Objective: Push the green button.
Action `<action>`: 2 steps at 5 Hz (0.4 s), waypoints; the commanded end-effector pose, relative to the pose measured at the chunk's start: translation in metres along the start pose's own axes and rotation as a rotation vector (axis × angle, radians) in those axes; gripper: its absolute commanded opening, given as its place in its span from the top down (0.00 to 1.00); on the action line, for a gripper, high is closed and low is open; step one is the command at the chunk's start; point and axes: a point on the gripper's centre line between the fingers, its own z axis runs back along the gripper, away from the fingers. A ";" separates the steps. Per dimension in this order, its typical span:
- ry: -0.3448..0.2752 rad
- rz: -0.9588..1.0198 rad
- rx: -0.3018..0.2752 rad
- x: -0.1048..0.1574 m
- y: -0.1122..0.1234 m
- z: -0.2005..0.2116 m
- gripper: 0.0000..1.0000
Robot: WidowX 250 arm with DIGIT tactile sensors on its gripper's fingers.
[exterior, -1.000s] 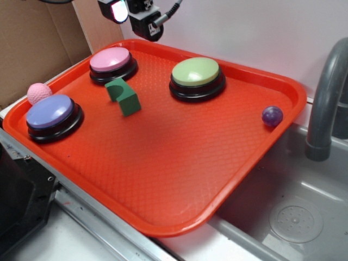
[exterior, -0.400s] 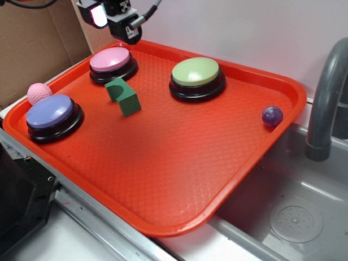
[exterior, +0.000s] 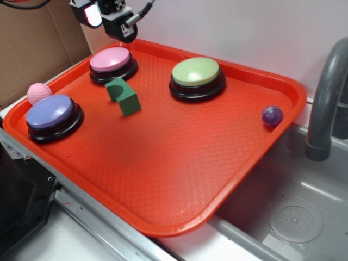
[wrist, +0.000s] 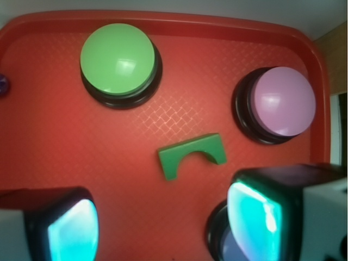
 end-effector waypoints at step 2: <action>-0.063 -0.028 0.040 -0.003 -0.004 0.021 0.00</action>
